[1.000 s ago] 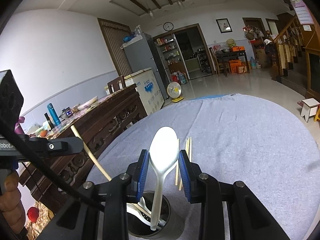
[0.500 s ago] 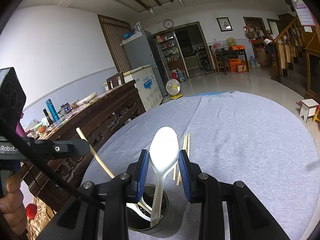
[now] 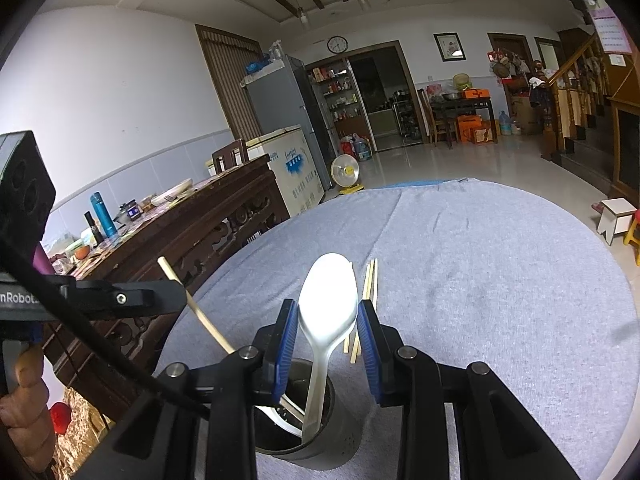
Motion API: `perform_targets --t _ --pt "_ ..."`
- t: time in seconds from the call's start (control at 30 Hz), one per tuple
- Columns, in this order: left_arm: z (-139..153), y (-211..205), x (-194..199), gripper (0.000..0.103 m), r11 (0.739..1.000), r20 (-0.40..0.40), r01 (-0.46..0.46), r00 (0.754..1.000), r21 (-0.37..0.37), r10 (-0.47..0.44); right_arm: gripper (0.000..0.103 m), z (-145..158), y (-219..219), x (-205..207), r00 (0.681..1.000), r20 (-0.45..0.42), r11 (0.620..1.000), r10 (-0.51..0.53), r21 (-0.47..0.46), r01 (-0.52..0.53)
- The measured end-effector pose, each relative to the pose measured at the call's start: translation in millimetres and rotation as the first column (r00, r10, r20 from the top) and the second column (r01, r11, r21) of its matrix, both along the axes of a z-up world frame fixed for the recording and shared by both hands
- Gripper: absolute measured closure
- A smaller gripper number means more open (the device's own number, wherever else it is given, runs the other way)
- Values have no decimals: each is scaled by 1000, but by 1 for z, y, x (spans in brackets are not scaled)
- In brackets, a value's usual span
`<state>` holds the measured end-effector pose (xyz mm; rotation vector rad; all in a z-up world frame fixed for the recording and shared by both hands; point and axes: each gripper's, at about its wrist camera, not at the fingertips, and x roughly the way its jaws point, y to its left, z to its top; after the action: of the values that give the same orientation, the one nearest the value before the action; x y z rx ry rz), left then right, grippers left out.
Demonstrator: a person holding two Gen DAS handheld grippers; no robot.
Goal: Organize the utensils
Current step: 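Lower the spoon into the cup with the right gripper while the left gripper lowers its chopstick, then open both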
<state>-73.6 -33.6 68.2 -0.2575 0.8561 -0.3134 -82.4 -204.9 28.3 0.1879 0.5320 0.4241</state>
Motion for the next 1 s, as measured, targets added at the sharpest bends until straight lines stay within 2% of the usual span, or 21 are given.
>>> perform_targets --t 1.0 --pt "-8 1 1 100 1000 -16 8 1000 -15 -8 69 -16 1 -10 999 -29 999 31 36 -30"
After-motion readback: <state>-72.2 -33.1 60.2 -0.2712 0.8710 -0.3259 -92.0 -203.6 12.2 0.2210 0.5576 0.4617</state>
